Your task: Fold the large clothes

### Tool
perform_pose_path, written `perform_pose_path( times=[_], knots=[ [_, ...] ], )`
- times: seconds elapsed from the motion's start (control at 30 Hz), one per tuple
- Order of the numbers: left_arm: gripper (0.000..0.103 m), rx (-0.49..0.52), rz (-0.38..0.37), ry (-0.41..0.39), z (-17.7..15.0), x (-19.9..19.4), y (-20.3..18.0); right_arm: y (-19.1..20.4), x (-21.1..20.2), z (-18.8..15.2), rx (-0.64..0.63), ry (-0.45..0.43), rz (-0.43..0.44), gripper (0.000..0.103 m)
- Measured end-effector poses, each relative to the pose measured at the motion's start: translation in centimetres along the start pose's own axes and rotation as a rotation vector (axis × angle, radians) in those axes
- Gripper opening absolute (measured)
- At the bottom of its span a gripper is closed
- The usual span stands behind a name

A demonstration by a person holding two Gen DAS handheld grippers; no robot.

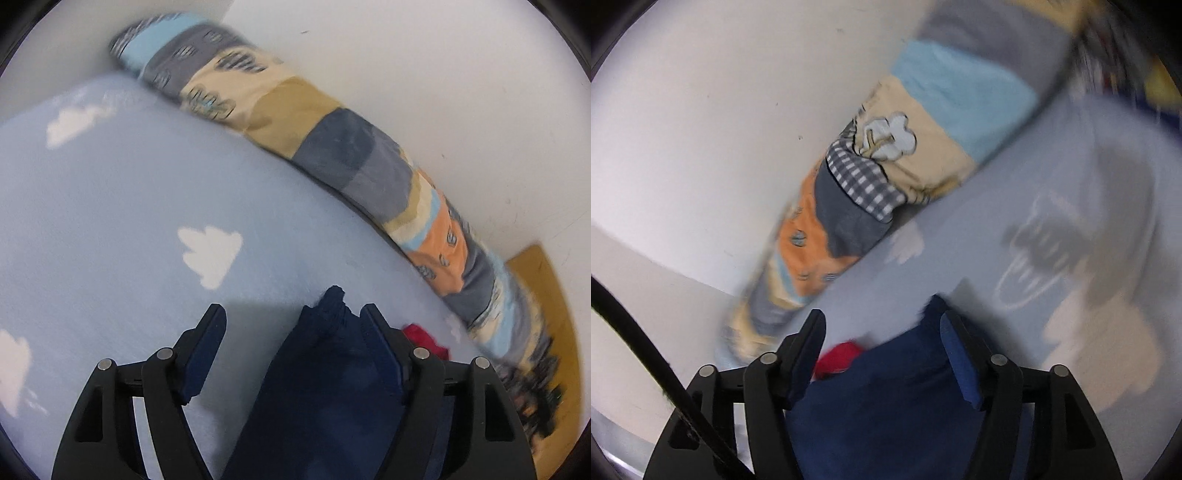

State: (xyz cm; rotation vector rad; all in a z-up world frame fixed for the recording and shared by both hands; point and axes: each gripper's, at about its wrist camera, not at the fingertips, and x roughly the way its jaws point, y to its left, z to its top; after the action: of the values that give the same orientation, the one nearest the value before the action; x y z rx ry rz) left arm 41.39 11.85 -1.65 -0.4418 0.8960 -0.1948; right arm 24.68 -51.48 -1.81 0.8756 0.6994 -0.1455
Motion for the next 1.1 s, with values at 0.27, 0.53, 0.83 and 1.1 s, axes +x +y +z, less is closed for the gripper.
perform_pose_path(
  times=[0.27, 0.53, 0.83, 1.1],
  knots=[
    [0.074, 0.441, 0.119, 0.062, -9.7, 5.6, -12.7, 9.5, 8.1, -10.1, -0.593, 0.147, -0.192, 0.056],
    [0.085, 0.526, 0.244, 0.090, -14.5, 11.9, -13.0, 9.6, 16.2, -15.7, -0.737, 0.285, -0.310, 0.056],
    [0.085, 0.584, 0.161, 0.065, -16.6, 5.2, -12.6, 12.2, 8.2, -18.8, -0.781, 0.289, -0.124, 0.059],
    [0.092, 0.618, 0.213, 0.118, -19.3, 6.8, -11.7, 10.7, 9.9, -23.5, -0.832, 0.330, -0.180, 0.061]
  ],
)
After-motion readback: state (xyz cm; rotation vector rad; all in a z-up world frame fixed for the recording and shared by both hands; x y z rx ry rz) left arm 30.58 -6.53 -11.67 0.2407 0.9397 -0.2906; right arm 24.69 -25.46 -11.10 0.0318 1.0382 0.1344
